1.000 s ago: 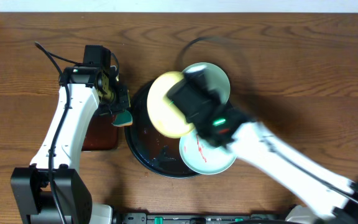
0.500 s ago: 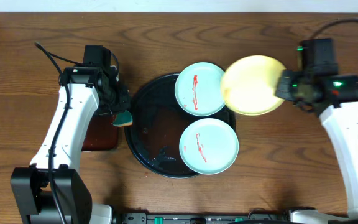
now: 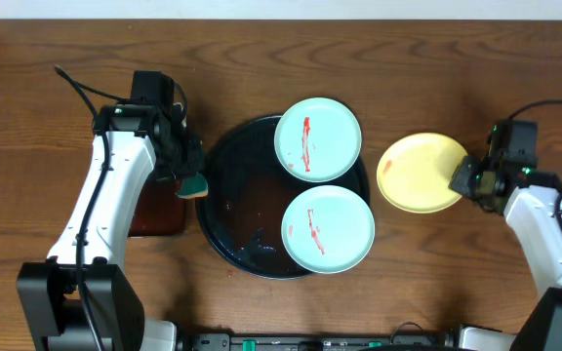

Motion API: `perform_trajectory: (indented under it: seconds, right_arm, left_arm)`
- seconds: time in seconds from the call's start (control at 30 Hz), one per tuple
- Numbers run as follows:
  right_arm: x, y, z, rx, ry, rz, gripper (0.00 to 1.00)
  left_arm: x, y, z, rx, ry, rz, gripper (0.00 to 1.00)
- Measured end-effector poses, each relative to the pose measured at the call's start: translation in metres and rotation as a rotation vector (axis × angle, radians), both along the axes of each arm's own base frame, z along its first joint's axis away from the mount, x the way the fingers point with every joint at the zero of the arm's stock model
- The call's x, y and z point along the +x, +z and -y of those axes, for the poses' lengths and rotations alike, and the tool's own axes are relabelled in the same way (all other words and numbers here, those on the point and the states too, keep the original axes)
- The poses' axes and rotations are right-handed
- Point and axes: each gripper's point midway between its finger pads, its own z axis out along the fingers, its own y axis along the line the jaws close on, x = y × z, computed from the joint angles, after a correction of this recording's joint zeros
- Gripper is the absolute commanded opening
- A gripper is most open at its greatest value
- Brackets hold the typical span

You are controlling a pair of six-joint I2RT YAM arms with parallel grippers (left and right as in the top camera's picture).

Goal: Clean dirty plates on tray and stack at the side
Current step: 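Set the yellow plate on the table right of the tray, release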

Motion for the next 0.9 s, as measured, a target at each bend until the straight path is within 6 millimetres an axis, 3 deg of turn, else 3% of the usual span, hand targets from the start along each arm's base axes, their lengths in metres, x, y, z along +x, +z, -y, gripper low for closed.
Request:
perform_trajectory:
  seconds: [0.23, 0.33, 0.43, 0.5, 0.67, 0.9]
  right_arm:
    - [-0.005, -0.013, 0.009, -0.007, -0.025, 0.009, 0.02]
    - [-0.007, -0.013, 0.02, -0.014, -0.062, 0.011, 0.18]
    - [-0.008, -0.013, 0.027, -0.014, -0.081, 0.011, 0.47]
    - [-0.009, -0.013, 0.024, -0.001, -0.073, 0.007, 0.53]
    - [-0.018, -0.018, 0.004, 0.097, -0.022, -0.032, 0.58]
    - [-0.031, -0.014, -0.064, 0.322, 0.172, -0.089, 0.6]
  left_arm:
    - [0.0, 0.0, 0.0, 0.0, 0.0, 0.0, 0.07]
    - [0.0, 0.0, 0.0, 0.0, 0.0, 0.0, 0.07]
    - [0.0, 0.0, 0.0, 0.0, 0.0, 0.0, 0.08]
    - [0.0, 0.0, 0.0, 0.0, 0.0, 0.0, 0.07]
    - [0.0, 0.0, 0.0, 0.0, 0.0, 0.0, 0.08]
    - [0.0, 0.0, 0.0, 0.0, 0.0, 0.0, 0.07]
